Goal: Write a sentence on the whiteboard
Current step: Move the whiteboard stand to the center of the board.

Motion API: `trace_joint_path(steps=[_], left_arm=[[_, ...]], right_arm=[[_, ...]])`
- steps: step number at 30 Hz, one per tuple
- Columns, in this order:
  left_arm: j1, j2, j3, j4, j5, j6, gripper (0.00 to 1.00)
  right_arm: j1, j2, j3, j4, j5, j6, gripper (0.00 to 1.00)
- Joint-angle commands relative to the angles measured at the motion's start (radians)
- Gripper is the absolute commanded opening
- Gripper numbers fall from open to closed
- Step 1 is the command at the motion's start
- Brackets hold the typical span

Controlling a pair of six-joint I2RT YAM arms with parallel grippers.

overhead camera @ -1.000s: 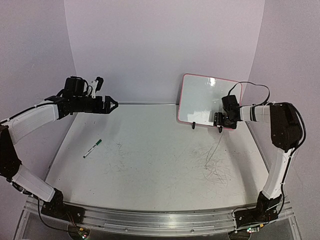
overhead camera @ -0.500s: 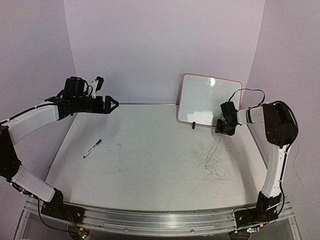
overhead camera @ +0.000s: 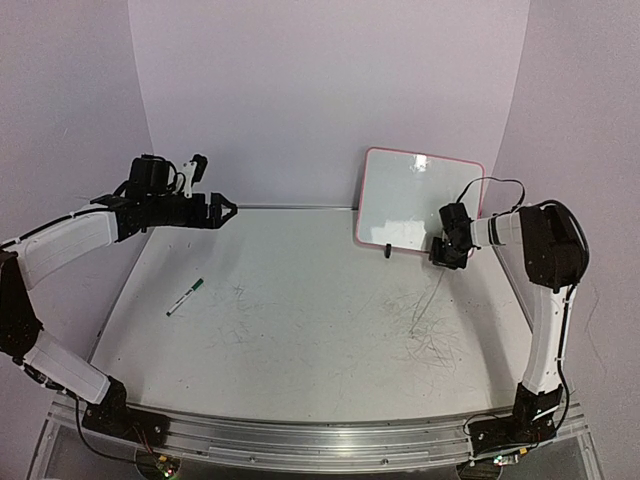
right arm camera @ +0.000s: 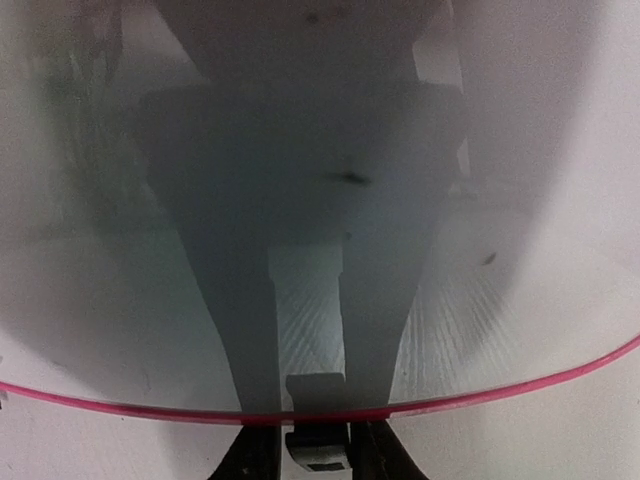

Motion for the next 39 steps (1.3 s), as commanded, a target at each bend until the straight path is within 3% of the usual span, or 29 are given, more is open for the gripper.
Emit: trace_joint_path(steps=[1, 7, 17, 25, 30, 39], left_arm=[[-0.004, -0.010, -0.004, 0.042, -0.008, 0.002, 0.99], [-0.004, -0.016, -0.005, 0.043, -0.007, 0.001, 1.00], [-0.012, -0.011, -0.008, 0.046, 0.001, -0.003, 0.99], [-0.015, -0.009, -0.013, 0.047, -0.025, 0.009, 0.99], [-0.015, 0.004, -0.014, 0.047, -0.037, 0.014, 0.99], [-0.015, 0.031, -0.017, 0.048, -0.053, 0.023, 0.99]], right_arm=[[0.008, -0.010, 0.024, 0.048, 0.014, -0.003, 0.17], [0.048, -0.068, -0.037, 0.049, 0.044, -0.029, 0.00], [0.234, -0.322, -0.375, 0.110, 0.069, -0.002, 0.00], [0.455, -0.493, -0.637, 0.174, 0.063, 0.143, 0.00], [0.518, -0.565, -0.774, 0.262, 0.080, 0.208, 0.00], [0.584, -0.603, -0.842, 0.315, 0.155, 0.257, 0.00]])
